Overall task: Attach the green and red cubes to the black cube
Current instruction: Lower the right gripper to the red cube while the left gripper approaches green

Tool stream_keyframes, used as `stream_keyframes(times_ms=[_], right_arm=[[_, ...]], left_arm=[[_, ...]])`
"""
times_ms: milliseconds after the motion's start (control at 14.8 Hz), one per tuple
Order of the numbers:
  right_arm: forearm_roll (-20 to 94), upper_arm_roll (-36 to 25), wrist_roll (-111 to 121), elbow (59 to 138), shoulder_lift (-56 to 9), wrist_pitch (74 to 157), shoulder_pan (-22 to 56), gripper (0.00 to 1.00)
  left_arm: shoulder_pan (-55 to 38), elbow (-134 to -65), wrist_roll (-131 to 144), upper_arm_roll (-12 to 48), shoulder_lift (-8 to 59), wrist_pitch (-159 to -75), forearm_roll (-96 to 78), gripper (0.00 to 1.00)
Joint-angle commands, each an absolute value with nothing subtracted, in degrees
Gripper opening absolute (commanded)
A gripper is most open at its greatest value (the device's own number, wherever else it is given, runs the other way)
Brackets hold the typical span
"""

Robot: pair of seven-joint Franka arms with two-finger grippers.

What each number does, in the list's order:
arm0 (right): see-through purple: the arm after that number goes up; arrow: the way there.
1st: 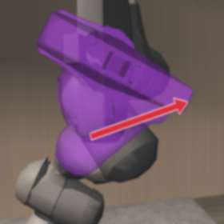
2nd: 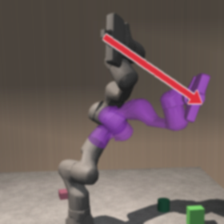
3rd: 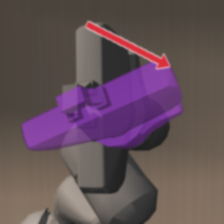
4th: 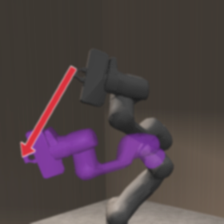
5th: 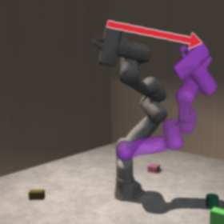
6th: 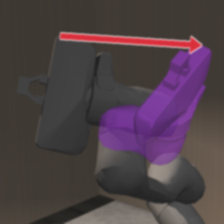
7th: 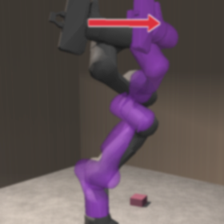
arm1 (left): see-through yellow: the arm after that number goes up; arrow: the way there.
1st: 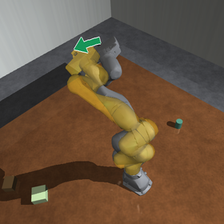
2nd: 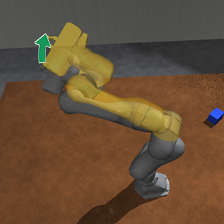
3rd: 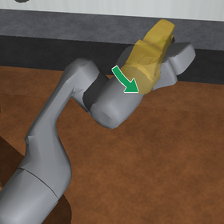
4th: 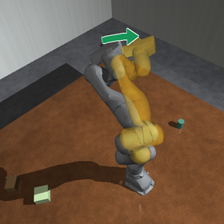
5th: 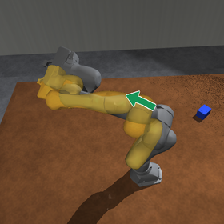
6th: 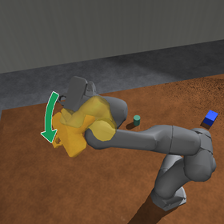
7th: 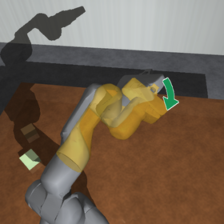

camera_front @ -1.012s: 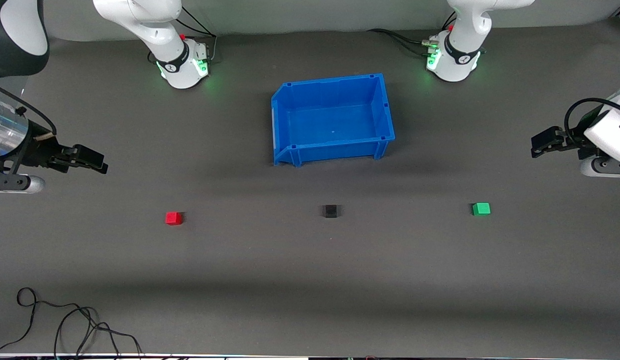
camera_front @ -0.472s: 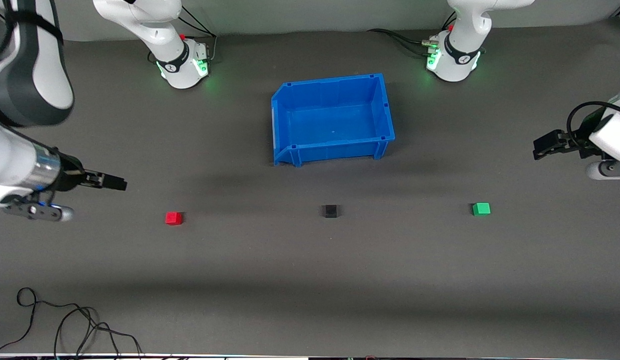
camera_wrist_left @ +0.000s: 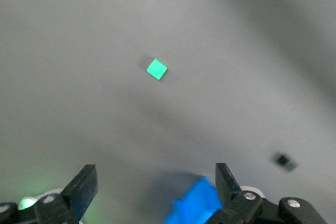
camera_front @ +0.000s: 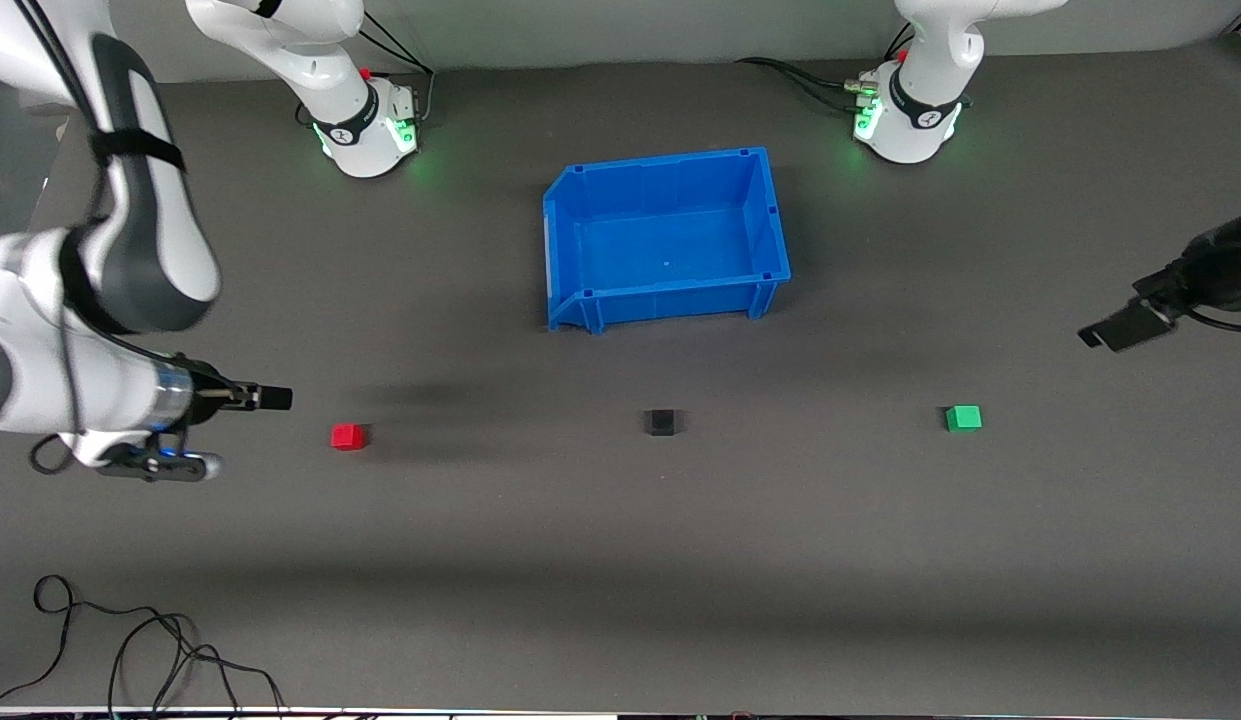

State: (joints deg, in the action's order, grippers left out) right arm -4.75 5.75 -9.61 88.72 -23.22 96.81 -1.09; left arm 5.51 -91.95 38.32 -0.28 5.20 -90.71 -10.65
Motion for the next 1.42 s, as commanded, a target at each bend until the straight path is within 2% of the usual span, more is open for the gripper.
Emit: stream_keyframes(times_ms=[0, 270, 675, 810, 945, 1080, 1350], right_arm=[[-8.3, 5.5, -9.0, 88.4, -28.5, 99.7, 0.5, 1.0], [-8.4, 5.5, -9.0, 88.3, -35.1, 109.0, 0.7, 1.0], [-8.6, 5.5, -8.7, 88.4, -37.8, 111.7, 1.0, 0.99], [-8.7, 5.5, -8.7, 88.9, -39.5, 113.5, 0.9, 0.85], [-8.7, 5.7, -9.1, 89.6, -40.9, 113.9, 1.2, 0.82], [-8.7, 5.5, -9.1, 89.6, -42.2, 115.3, 1.9, 0.76], [-8.8, 5.4, -9.2, 90.7, -42.7, 115.7, 2.2, 0.75]], left_arm=[[10.5, -93.7, 44.6, 0.1, 6.8, -90.4, -16.6, 1.0], [16.6, -99.6, 53.4, 0.1, 8.9, -93.8, -25.5, 1.0], [17.1, -112.9, 62.0, 0.1, 9.7, -108.7, -34.9, 1.0], [17.1, -116.4, 62.0, 0.1, 10.5, -113.2, -37.9, 1.0], [16.7, -117.8, 61.3, 0.1, 12.6, -115.8, -39.6, 1.0], [16.4, -118.4, 60.9, 0.2, 15.6, -118.5, -40.9, 1.0], [16.2, -121.2, 51.7, 0.6, 19.0, -124.2, -43.4, 1.0]])
